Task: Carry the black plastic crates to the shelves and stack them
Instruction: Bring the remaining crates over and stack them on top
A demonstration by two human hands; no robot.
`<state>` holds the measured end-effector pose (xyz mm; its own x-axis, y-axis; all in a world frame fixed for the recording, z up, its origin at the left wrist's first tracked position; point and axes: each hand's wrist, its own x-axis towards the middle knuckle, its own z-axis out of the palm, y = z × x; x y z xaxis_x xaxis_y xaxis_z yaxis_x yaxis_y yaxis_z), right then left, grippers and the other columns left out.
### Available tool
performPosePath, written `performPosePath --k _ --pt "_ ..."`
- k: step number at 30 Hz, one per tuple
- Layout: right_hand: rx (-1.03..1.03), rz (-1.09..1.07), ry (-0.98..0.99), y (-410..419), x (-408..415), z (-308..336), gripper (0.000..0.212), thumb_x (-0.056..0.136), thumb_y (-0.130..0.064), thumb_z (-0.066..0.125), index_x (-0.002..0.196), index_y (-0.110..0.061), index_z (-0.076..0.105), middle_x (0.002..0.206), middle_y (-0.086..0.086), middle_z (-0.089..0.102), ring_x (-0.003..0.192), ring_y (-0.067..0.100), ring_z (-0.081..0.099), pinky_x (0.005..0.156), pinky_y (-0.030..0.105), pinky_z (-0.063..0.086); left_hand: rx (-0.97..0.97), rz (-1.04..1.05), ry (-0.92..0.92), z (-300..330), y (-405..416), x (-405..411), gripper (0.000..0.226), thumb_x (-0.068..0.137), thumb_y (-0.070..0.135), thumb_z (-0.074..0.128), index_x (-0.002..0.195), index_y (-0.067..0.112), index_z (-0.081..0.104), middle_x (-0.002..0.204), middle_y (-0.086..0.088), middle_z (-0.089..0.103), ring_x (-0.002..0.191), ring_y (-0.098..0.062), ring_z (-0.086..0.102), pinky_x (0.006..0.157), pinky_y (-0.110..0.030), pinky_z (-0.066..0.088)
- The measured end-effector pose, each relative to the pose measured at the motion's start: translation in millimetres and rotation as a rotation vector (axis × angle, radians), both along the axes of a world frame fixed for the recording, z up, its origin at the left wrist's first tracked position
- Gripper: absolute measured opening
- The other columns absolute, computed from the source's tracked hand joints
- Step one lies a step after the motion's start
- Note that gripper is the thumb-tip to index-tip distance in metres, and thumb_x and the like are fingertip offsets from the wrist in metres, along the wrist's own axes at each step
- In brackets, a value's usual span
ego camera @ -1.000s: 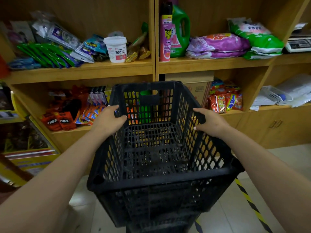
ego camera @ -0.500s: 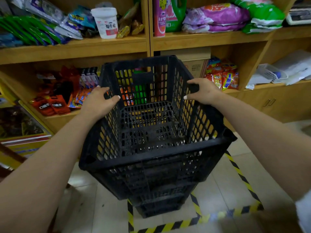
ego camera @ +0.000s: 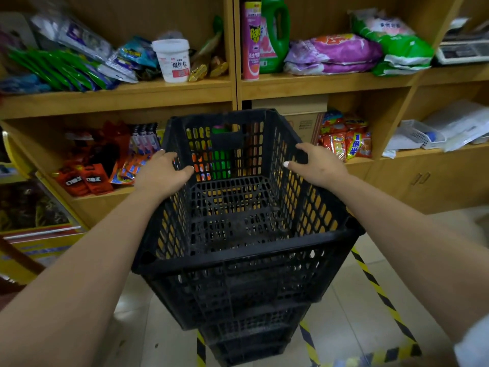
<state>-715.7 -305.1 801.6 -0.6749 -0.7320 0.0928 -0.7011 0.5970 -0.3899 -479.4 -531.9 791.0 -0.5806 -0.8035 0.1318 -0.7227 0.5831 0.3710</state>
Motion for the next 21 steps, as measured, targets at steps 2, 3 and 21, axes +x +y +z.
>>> performPosePath --k 2,3,21 --pt "0.072 0.011 -0.004 1 8 0 0.077 0.087 -0.058 0.055 0.148 -0.019 0.030 0.151 0.013 0.037 0.133 0.032 0.043 0.103 0.045 0.044 -0.028 -0.006 -0.003 -1 -1 0 0.073 0.084 0.058 0.050 0.141 0.014 0.042 0.151 -0.013 0.034 0.135 -0.033 0.037 0.105 -0.042 0.038" --pt "0.101 0.012 -0.002 1 14 1 0.077 0.087 -0.058 0.054 0.149 -0.020 0.028 0.154 0.013 0.032 0.136 0.033 0.039 0.106 0.046 0.040 -0.045 -0.014 -0.021 -1 -1 -1 0.072 0.086 0.057 0.050 0.142 0.013 0.041 0.152 -0.015 0.033 0.136 -0.034 0.035 0.106 -0.042 0.036" --pt "0.003 -0.354 0.031 -37 177 17 0.068 0.091 -0.053 0.052 0.150 -0.026 0.031 0.157 0.008 0.028 0.146 0.023 0.022 0.115 0.042 0.029 -0.045 -0.649 -0.101 11 -46 12 0.077 0.087 0.065 0.042 0.150 0.025 0.022 0.158 -0.005 0.019 0.145 -0.029 0.016 0.116 -0.052 0.010"
